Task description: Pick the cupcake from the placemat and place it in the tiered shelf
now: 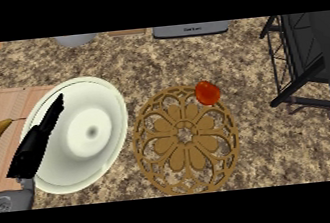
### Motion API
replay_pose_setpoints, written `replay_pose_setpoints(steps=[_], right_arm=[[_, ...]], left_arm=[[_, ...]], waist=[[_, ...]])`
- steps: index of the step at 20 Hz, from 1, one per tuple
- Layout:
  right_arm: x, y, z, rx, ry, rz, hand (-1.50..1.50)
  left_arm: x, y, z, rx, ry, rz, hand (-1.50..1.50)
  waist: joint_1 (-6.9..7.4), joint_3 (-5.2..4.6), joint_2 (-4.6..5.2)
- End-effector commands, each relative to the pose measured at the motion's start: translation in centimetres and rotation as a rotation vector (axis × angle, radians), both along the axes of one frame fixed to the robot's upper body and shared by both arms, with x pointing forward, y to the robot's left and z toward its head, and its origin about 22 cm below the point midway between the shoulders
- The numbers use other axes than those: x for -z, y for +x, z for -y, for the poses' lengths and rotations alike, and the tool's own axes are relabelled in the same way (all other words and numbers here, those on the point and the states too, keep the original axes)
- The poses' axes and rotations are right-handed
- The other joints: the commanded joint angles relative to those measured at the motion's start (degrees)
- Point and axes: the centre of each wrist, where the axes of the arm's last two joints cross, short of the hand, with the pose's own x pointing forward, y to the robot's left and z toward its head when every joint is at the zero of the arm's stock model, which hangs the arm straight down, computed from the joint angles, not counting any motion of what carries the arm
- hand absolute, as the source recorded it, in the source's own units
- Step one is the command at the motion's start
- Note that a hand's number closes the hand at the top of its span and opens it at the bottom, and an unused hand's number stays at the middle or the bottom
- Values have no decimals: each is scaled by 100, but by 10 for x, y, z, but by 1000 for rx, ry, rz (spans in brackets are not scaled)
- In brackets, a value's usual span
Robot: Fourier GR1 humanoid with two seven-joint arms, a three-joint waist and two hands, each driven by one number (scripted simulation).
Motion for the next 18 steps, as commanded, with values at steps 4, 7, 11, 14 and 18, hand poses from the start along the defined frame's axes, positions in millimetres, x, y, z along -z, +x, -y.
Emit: replay_pose_setpoints(steps=[4,7,11,14,18], right_arm=[[-8,6,47,133,-20,-124,150],[-1,11,72,148,-18,-147,150],[22,13,98,124,-1,-158,150],[36,7,123,84,17,-187,150],[59,21,138,53,75,-206,150]], left_arm=[[1,12,0,-3,-11,4,0],[2,6,-9,-7,-3,4,0],[-5,16,-2,-20,-9,2,0],[-4,1,5,16,-10,-1,0],[-1,-2,-6,7,-4,0,0]], waist=[[-30,0,15],[-6,1,16],[-14,2,22],[-8,4,12],[29,2,25]])
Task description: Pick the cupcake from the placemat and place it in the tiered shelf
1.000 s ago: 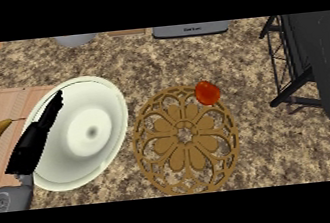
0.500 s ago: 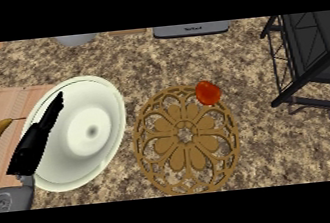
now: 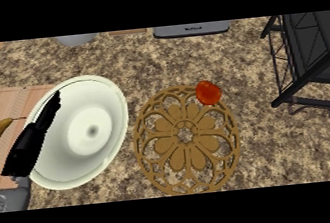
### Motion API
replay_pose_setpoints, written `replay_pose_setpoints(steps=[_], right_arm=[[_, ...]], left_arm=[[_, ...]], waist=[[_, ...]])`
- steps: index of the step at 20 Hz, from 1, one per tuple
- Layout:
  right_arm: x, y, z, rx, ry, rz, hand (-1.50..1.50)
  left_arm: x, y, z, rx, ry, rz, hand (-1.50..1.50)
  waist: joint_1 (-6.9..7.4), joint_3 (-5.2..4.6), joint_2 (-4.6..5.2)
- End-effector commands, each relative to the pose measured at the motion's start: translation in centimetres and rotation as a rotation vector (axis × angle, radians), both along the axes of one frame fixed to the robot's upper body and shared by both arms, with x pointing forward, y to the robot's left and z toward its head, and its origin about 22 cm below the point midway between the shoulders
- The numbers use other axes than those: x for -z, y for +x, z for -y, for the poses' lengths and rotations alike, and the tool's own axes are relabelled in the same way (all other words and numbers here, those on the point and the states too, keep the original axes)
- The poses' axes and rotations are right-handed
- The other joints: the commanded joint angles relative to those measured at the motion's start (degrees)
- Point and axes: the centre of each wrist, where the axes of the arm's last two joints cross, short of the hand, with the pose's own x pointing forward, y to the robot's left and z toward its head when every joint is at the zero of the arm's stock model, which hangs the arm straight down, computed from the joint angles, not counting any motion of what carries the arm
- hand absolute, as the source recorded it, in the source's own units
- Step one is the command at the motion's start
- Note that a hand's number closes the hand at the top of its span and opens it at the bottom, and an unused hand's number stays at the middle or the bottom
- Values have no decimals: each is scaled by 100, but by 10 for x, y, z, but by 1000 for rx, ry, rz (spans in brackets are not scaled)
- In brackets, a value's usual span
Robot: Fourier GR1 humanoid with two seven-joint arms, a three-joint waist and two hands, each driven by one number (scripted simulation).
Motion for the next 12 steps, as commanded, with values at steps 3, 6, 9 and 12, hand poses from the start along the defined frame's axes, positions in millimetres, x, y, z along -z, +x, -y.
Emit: replay_pose_setpoints(steps=[3,6,9,12], right_arm=[[46,8,33,-38,54,-30,150],[48,12,36,-32,63,-43,150],[79,18,23,-3,36,-63,150],[83,8,57,45,19,-85,150]], left_arm=[[5,9,13,8,-6,4,0],[-2,9,12,-12,1,2,0],[1,11,0,-16,-12,4,0],[-13,9,0,-1,7,25,0]], waist=[[-4,-1,12],[11,-1,7],[20,-3,23],[-7,2,16]])
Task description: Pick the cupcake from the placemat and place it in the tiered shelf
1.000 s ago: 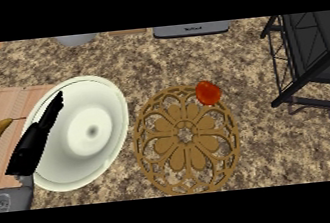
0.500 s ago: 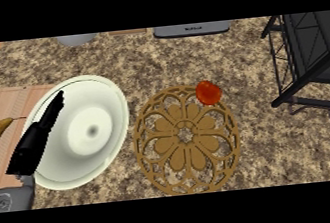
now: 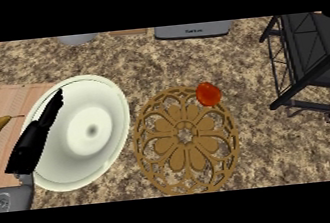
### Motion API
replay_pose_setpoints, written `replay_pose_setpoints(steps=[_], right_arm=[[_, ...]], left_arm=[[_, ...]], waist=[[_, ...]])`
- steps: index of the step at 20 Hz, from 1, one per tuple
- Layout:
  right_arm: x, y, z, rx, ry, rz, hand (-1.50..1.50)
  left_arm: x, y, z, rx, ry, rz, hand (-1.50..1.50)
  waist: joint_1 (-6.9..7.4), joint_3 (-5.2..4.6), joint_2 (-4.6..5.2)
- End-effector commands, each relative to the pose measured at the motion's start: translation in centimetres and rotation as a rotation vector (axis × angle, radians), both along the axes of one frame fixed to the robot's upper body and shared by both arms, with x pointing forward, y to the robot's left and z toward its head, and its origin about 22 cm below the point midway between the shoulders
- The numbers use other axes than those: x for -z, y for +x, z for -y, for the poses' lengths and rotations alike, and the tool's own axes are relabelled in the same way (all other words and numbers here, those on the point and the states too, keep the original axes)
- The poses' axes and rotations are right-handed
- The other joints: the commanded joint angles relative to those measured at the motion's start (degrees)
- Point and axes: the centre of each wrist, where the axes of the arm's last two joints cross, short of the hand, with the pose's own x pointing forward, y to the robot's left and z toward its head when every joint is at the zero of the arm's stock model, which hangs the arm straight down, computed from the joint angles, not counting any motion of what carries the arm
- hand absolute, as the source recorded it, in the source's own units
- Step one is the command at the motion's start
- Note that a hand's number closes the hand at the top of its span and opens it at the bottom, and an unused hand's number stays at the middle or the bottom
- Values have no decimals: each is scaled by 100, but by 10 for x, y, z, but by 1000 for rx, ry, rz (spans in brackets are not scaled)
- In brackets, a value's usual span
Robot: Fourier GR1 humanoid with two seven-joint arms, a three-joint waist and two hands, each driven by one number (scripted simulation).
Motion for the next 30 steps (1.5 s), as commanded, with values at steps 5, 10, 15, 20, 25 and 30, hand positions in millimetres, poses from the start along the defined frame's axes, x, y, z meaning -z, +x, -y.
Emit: replay_pose_setpoints(steps=[5,10,15,20,25,30], right_arm=[[50,-8,42,109,170,27,150],[54,-12,42,36,208,108,-150],[31,-27,34,4,296,403,-150],[2,-64,67,89,277,613,-150],[-31,-118,102,227,441,653,-150],[-22,-189,130,216,432,535,-150]], left_arm=[[5,-5,0,0,-4,-9,0],[12,-11,6,-13,5,3,0],[14,-17,-14,-6,10,-2,0],[8,-6,-3,-11,9,-18,0],[6,-10,-15,-34,19,-12,0],[6,-11,-22,-32,9,-18,0]], waist=[[-96,194,92],[-59,196,94],[-85,189,60],[-147,184,48],[-232,180,8],[-286,181,11]])
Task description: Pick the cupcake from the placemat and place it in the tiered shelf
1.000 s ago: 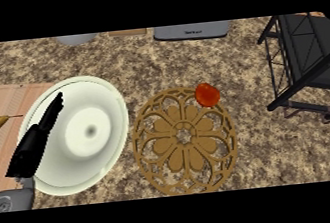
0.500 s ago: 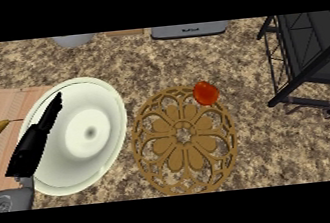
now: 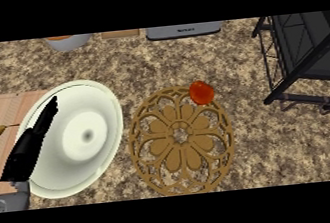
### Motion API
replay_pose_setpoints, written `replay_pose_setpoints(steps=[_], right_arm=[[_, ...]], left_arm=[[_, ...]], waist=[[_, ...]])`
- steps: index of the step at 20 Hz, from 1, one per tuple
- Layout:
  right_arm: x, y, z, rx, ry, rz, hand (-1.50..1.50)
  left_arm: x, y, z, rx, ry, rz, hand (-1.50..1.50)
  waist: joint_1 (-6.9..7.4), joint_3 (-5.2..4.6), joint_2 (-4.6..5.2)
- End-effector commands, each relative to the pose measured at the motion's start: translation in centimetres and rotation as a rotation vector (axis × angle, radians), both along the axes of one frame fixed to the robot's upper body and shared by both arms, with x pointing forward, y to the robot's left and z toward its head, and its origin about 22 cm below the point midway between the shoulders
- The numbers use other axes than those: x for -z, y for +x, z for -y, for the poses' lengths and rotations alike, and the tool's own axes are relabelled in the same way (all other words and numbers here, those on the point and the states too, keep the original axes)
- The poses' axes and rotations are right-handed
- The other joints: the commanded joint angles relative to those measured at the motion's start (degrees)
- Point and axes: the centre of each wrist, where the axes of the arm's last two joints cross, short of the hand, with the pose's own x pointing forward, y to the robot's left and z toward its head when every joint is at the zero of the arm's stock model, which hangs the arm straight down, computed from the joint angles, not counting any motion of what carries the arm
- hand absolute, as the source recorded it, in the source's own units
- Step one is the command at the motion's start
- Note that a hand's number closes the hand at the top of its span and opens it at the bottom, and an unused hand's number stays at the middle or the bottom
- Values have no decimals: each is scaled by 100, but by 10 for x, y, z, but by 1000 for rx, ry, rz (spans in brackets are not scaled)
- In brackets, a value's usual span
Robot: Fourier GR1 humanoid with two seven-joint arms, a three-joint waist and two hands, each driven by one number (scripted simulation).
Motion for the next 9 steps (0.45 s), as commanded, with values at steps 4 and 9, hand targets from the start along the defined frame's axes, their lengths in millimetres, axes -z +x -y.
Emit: replay_pose_setpoints(steps=[4,9], right_arm=[[-2,-105,25,-48,51,-4,-150],[15,-153,75,-75,69,80,-150]], left_arm=[[10,-3,-2,-25,16,4,0],[-1,8,26,14,-9,0,0]], waist=[[-141,6,-17],[56,12,36]])
